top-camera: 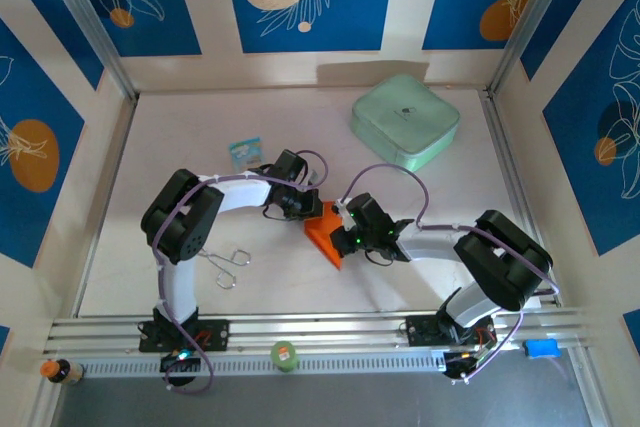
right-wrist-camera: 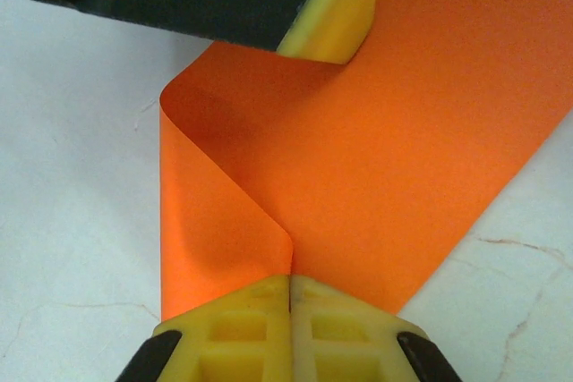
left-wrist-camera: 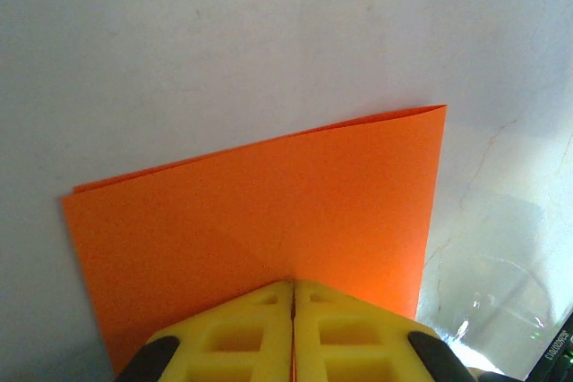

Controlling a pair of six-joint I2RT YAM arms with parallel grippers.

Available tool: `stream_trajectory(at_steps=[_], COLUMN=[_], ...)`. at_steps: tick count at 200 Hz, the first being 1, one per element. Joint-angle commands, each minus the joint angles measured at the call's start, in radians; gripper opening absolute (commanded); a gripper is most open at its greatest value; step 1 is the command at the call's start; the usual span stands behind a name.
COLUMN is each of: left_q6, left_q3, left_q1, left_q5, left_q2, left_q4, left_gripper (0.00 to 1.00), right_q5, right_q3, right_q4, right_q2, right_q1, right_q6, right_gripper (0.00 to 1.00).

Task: Fold a paper plane with a square sheet of paper (pick it up from the middle)
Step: Third fold the triangle at the center of the table.

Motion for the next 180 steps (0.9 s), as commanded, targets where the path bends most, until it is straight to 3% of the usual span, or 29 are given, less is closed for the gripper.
stream_trajectory(at_steps=[1,180], left_q6=[0.009,0.029], left_q3=[-0.007,0.052], left_q1=[0.006,0.006], left_q5=[-0.027,-0.04], left_q2=[0.016,-0.004], left_q4=[-0.052,-0.097], left_gripper=[0.09,0.13], right_q5=[-0.007,-0.012], right_q3=[0.007,0.017], right_q4=[-0.007,-0.028], right_q2=[0.009,0.061], right_q1=[0.004,0.005], right_q6=[0.009,0.015], right_gripper=[0.0,0.0])
